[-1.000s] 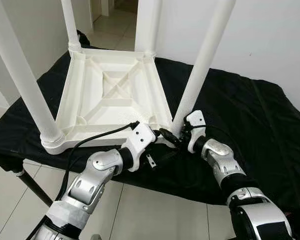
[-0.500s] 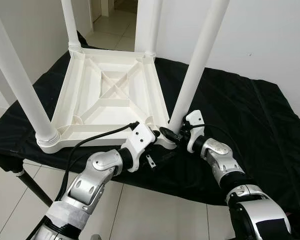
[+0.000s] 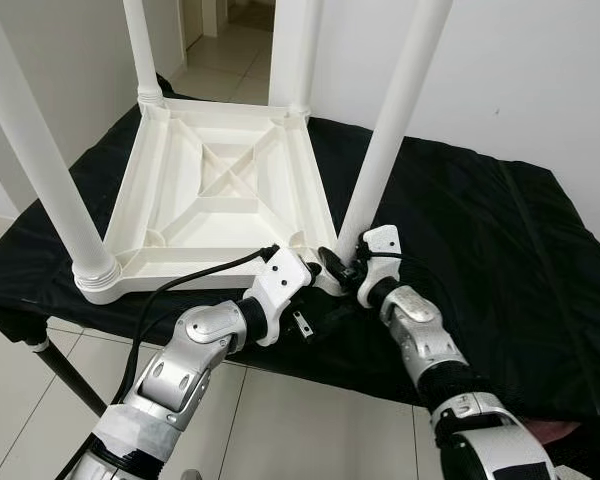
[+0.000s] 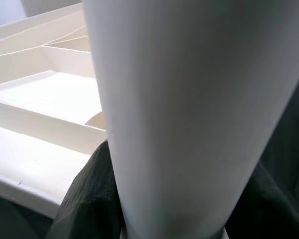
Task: Building children table
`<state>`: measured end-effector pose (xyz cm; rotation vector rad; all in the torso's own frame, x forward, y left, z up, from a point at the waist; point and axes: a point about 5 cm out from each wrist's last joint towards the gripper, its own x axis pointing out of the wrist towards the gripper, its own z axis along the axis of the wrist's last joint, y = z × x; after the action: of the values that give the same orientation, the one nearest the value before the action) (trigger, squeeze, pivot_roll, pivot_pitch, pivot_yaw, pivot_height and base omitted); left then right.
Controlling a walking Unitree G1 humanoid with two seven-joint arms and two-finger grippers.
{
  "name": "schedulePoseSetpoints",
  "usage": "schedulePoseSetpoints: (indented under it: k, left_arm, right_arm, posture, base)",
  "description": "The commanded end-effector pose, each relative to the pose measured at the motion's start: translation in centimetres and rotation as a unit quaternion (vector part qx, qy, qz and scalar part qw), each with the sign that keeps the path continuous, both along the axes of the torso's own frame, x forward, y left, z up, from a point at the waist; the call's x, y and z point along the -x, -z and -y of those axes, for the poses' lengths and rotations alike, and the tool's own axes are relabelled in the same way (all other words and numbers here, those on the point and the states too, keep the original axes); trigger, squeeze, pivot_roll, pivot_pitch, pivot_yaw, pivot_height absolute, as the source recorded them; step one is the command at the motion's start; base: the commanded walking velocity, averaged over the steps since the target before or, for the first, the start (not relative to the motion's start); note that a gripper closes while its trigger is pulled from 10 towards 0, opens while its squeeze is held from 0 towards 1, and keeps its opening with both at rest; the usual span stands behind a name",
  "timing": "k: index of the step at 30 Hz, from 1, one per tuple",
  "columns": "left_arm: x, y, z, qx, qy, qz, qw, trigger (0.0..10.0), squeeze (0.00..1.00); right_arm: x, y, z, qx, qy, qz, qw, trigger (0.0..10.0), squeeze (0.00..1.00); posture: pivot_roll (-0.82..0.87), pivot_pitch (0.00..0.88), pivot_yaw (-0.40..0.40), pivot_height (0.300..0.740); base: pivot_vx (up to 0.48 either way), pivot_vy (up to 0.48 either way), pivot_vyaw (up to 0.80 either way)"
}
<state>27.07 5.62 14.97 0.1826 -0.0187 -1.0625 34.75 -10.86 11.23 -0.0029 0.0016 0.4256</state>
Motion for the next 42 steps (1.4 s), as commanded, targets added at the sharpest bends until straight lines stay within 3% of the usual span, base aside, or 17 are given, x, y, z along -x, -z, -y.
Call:
schedulePoseSetpoints:
  k: [1,7,14,15,16,19,24,28,29,34,36,38,42]
  left_arm:
    - [0.2,0.0,0.3,0.0,0.008,-0.001,1.0,10.0,0.0]
    - [0.1,-0.1,0.2,-0.002,0.006,0.0,1.0,10.0,0.0]
    - [0.3,0.0,0.2,-0.002,0.006,-0.001,1.0,10.0,0.0]
    - [0.3,0.0,0.2,-0.002,0.006,-0.001,1.0,10.0,0.0]
    - [0.3,0.0,0.2,-0.002,0.006,-0.001,1.0,10.0,0.0]
    - [0.3,0.0,0.2,-0.002,0.006,-0.001,1.0,10.0,0.0]
    - [0.3,0.0,0.3,0.0,0.005,-0.001,1.0,10.0,0.0]
    - [0.3,0.1,0.3,0.0,0.005,-0.001,1.0,10.0,0.0]
    - [0.4,0.1,0.3,0.0,0.006,-0.001,1.0,10.0,0.0]
    - [0.4,0.1,0.3,0.001,0.006,-0.002,1.0,10.0,0.0]
    - [0.4,0.2,0.4,0.001,0.006,-0.002,1.0,10.0,0.0]
    - [0.4,0.2,0.5,0.0,0.009,-0.003,1.0,10.0,0.0]
    - [0.4,0.2,0.5,0.0,0.011,-0.003,1.0,10.0,0.0]
  right_arm:
    - [0.4,1.3,0.3,0.006,0.055,-0.033,0.998,10.0,0.0]
    - [1.5,1.5,-0.3,0.009,0.197,-0.048,0.979,10.0,0.0]
    - [1.8,1.0,-1.4,-0.001,0.194,-0.036,0.98,10.0,0.0]
    - [1.7,0.7,-1.2,-0.005,0.189,-0.025,0.982,10.0,0.31]
    - [1.7,0.4,-1.1,-0.013,0.182,-0.017,0.983,10.0,1.0]
    - [1.7,0.4,-1.1,-0.013,0.182,-0.017,0.983,10.0,1.0]
    - [1.9,-1.9,-0.7,-0.051,0.147,0.05,0.987,10.0,1.0]
    - [2.0,-2.2,-0.5,-0.054,0.14,0.061,0.987,10.0,1.0]
    - [2.2,-2.4,-0.4,-0.054,0.127,0.059,0.989,10.0,0.0]
    - [2.8,-2.1,0.1,-0.051,0.097,0.047,0.993,10.0,0.0]
    - [2.8,-1.8,0.6,-0.04,0.069,0.043,0.996,10.0,0.0]
    - [2.3,-1.4,1.9,-0.008,0.005,0.036,0.999,10.0,0.0]
    - [1.6,-1.5,3.0,0.017,-0.039,0.035,0.998,10.0,0.0]
  posture:
    - [0.01,0.0,-0.08,0.74]
    - [0.01,0.0,-0.086,0.74]
    - [0.01,0.0,-0.086,0.74]
    - [0.01,0.0,-0.086,0.74]
    - [0.01,0.0,-0.087,0.74]
    - [0.01,0.0,-0.087,0.74]
    - [0.01,0.0,-0.094,0.74]
    - [0.01,0.0,-0.096,0.74]
    - [0.01,0.0,-0.096,0.74]
    - [0.01,0.0,-0.1,0.74]
    - [0.01,0.0,-0.095,0.74]
    - [0.0,0.0,-0.091,0.74]
    - [0.0,0.0,-0.089,0.74]
  base:
    - [0.0,0.0,0.0]
    - [0.0,0.0,0.0]
    - [0.0,0.0,0.0]
    - [0.0,0.0,0.0]
    - [0.0,0.0,0.0]
    - [0.0,0.0,0.0]
    - [0.0,0.0,0.0]
    - [0.0,0.0,0.0]
    - [0.0,0.0,0.0]
    - [0.0,0.0,0.0]
    - [0.0,0.0,0.0]
    - [0.0,0.0,0.0]
    - [0.0,0.0,0.0]
